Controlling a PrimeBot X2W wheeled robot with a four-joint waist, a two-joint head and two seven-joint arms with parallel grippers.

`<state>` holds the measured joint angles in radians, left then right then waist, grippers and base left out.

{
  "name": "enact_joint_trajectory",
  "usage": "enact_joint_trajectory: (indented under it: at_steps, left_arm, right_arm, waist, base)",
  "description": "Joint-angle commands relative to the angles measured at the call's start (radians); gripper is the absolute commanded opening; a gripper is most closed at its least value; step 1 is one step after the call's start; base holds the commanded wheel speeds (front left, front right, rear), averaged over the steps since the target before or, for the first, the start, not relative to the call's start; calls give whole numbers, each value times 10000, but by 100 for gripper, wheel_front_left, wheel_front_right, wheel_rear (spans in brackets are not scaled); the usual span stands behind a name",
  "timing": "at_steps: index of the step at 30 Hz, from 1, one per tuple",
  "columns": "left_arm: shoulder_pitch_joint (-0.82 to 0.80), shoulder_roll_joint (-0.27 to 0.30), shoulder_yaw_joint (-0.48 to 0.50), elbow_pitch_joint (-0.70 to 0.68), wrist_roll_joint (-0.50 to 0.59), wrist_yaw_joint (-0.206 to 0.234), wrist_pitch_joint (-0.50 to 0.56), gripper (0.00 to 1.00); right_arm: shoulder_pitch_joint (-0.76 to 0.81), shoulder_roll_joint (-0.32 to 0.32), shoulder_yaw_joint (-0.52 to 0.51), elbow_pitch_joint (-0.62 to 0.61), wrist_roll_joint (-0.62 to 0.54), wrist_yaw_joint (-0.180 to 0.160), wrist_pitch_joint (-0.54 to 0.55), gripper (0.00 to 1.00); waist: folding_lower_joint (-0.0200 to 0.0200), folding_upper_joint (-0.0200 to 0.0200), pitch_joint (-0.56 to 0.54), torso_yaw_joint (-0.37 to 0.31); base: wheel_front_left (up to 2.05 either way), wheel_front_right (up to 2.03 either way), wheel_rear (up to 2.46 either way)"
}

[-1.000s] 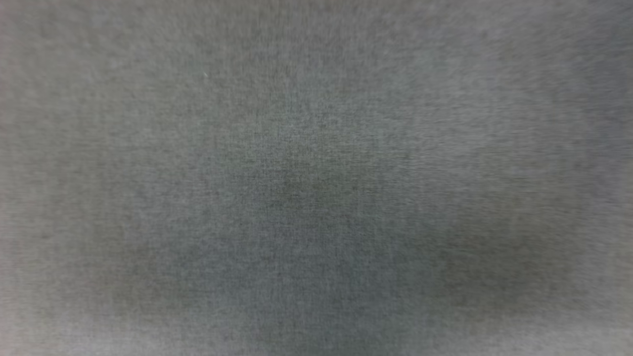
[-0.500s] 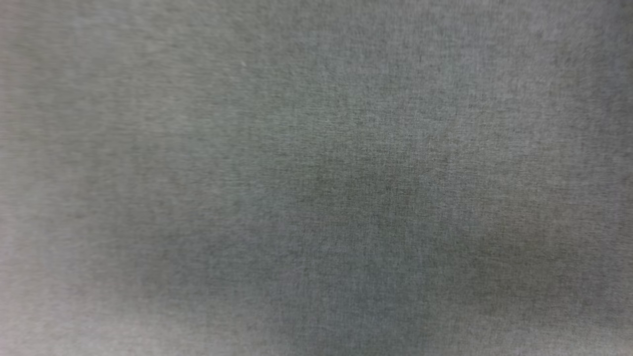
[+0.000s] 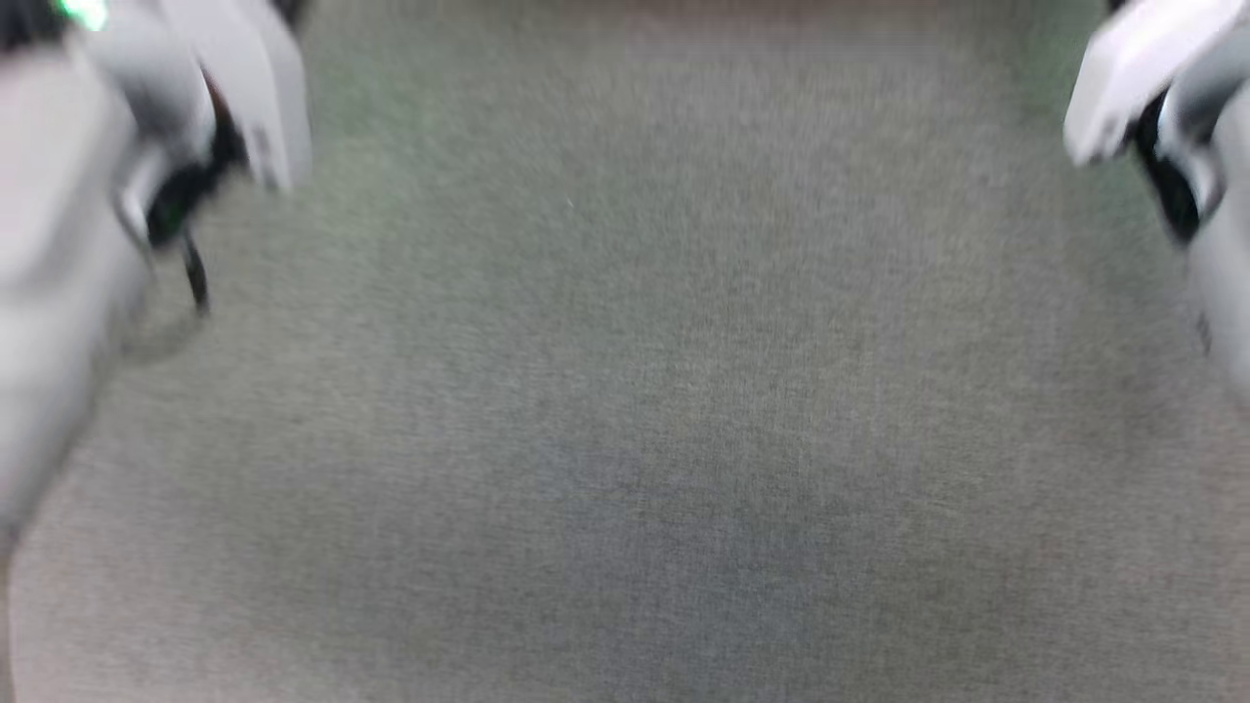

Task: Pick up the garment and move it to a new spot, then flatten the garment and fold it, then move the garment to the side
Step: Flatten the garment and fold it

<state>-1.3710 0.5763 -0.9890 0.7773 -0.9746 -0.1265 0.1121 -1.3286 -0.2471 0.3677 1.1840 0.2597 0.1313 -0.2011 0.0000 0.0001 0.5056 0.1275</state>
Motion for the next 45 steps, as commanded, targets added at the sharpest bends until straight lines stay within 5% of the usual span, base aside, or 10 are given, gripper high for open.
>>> enact_joint_trajectory:
  at_steps: [1,5,11,17,23,32,45]
  left_arm:
    - [731,205,-54,-424,-266,176,243,0]
    - [2533,944,-174,-2217,-775,1075,730,0]
    - [5269,2473,-167,-5977,-1573,3260,945,0]
    - [7557,3662,-264,-9149,-2206,5436,770,0]
    - [9407,4098,-185,-10688,-2982,6899,67,0]
    - [11854,4244,74,-11779,-4273,8271,-1047,0]
    - [12332,4635,326,-12517,-4454,8848,-1353,0]
  right_arm:
    - [653,-159,331,-353,476,-11,122,0]
    - [2279,-893,1152,-1692,1777,-11,622,0]
    - [4842,-2227,1693,-3991,3324,-11,1556,0]
    - [7409,-3143,1112,-5966,3933,-11,2227,0]
    - [9934,-3232,-71,-7626,3714,-12,2858,0]
    - [13100,-2737,-1816,-10158,3026,-12,4146,0]
    - [15038,-1982,-2799,-12380,2924,-11,5561,0]
  waist:
    - [0,-1,-1418,209]
    - [0,-1,-2099,193]
    - [0,-1,-2764,150]
    - [0,-1,-3086,85]
    - [0,-1,-3247,-25]
    - [0,-1,-3280,-154]
    - [0,-1,-3236,-319]
  base:
    - [0,0,0]
    - [0,0,0]
    - [0,0,0]
    - [0,0,0]
    - [0,0,0]
    - [0,0,0]
    - [0,0,0]
